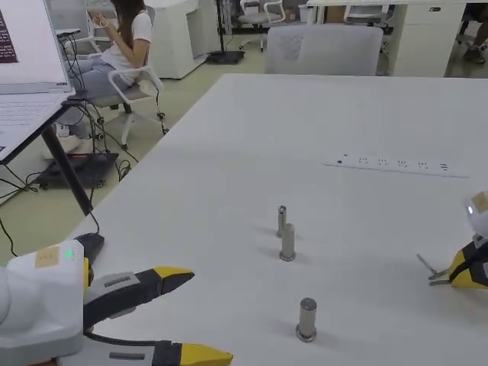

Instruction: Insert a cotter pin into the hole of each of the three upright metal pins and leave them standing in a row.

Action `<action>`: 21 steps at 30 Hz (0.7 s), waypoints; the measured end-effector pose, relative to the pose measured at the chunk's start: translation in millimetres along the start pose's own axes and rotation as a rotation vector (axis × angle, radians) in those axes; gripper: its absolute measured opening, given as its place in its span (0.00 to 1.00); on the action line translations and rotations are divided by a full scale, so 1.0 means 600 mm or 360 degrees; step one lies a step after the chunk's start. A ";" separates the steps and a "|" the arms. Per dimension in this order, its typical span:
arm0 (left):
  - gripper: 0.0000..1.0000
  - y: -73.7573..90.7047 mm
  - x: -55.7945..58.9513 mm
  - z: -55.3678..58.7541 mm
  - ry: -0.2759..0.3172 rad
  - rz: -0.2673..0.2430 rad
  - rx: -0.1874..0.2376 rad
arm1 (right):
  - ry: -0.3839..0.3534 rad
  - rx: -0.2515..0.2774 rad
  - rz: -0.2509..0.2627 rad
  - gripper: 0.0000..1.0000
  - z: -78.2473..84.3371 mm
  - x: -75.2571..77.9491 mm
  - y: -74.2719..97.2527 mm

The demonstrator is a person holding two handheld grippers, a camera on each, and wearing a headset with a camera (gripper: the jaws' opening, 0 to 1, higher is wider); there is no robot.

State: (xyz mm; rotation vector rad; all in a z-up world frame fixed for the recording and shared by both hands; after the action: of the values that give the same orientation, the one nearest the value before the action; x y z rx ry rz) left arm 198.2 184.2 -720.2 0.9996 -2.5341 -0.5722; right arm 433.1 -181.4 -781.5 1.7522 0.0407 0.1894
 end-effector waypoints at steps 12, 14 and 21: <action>0.72 0.001 0.005 0.000 -0.0006 0.0007 0.0009 | 0.0082 -0.0024 0.0039 0.03 -0.001 -0.013 0.003; 0.72 0.002 0.005 0.000 -0.0007 0.0005 0.0004 | 0.0080 -0.0016 0.0039 0.03 -0.001 -0.015 0.004; 0.71 -0.003 0.009 -0.008 -0.0022 0.0019 0.0016 | 0.0059 0.0009 0.0025 0.02 -0.002 -0.025 0.013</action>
State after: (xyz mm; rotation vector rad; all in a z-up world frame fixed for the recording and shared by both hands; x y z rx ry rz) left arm 197.9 178.0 -716.0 0.9863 -2.5556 -0.5654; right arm 417.4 -183.4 -775.3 1.7548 0.0545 0.2334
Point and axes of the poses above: the centre of the closed fingertips' face, and the gripper's own axes: y roughly backward along the fingers, x roughly to its right, z roughly out of its underside, the point moved 9 cm from there along y, roughly backward along the fingers, and after that the axes turned 9 degrees about -x, right-handed, at the moved point
